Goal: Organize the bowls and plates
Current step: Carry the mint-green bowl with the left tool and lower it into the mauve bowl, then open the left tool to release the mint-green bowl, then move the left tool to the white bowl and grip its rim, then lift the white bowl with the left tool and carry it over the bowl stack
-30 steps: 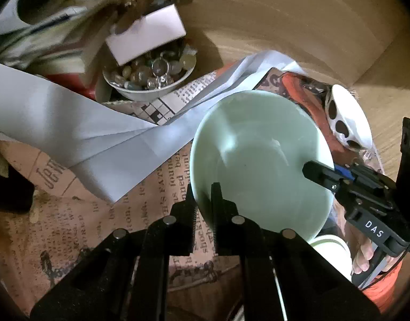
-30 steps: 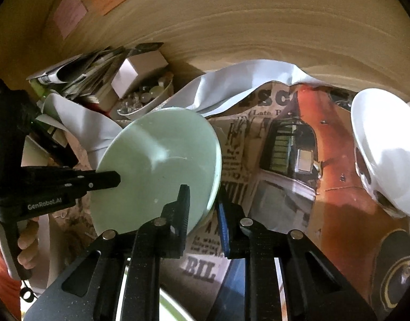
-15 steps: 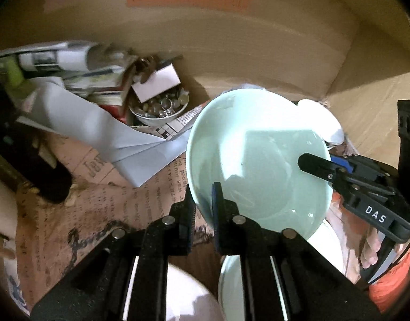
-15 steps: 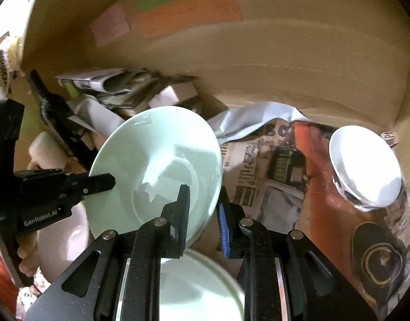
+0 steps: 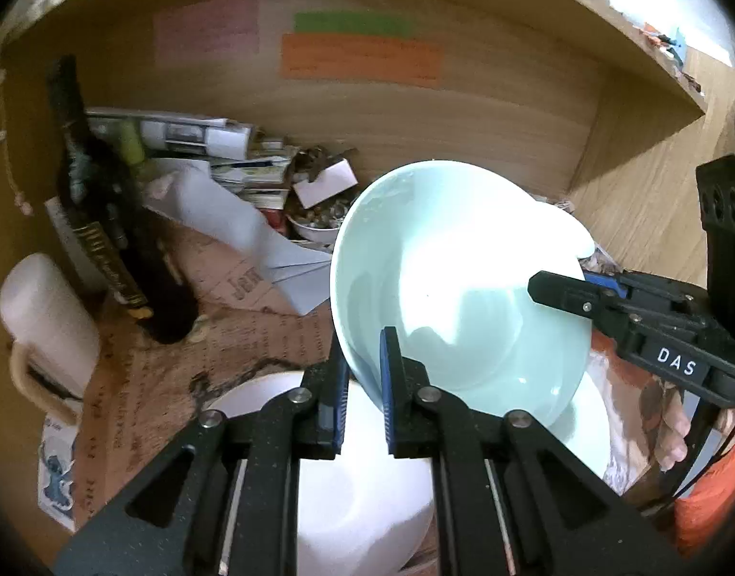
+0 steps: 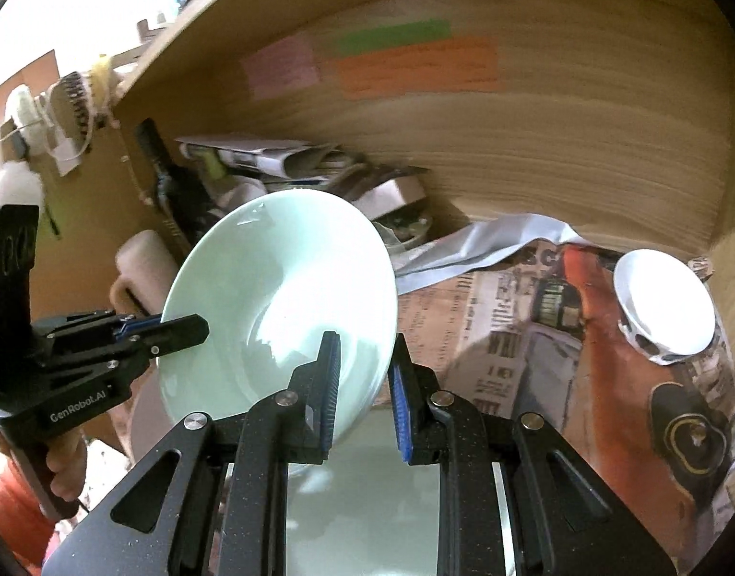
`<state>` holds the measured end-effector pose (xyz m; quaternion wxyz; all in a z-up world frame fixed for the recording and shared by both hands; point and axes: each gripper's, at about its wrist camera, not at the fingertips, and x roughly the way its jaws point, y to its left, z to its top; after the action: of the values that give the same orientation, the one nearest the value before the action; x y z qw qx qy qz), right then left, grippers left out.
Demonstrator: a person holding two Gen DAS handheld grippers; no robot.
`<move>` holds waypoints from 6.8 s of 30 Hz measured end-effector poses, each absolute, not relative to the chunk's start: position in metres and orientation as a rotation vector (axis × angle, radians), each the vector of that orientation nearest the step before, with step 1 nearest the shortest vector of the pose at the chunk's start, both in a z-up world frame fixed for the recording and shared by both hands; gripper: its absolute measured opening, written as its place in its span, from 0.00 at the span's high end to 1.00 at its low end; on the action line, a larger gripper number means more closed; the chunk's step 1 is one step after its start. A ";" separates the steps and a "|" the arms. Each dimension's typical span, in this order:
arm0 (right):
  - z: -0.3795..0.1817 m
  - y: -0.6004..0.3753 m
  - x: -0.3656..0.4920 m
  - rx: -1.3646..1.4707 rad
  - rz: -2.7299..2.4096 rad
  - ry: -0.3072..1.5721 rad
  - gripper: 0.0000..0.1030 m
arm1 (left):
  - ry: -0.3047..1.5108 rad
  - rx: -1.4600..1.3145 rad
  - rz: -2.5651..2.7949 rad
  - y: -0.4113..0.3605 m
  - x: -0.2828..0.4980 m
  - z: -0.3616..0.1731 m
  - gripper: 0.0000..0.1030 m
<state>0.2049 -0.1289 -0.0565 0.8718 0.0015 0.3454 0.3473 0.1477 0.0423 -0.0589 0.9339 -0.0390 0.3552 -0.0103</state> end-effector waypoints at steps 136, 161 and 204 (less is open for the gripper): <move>-0.111 -0.295 0.329 0.260 0.067 0.804 0.40 | 0.588 -0.046 -0.057 0.022 0.152 -0.060 0.05; -0.136 -0.250 0.322 0.139 0.363 0.919 0.69 | 0.843 -0.086 -0.073 -0.012 0.254 -0.080 0.05; -0.141 -0.237 0.319 0.269 0.519 0.888 0.86 | 1.167 -0.100 -0.047 -0.059 0.365 -0.150 0.89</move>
<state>0.3190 -0.2372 -0.1411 0.8620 0.1281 0.4235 0.2476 0.3650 -0.0594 -0.1496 0.8332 -0.0472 0.5505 -0.0224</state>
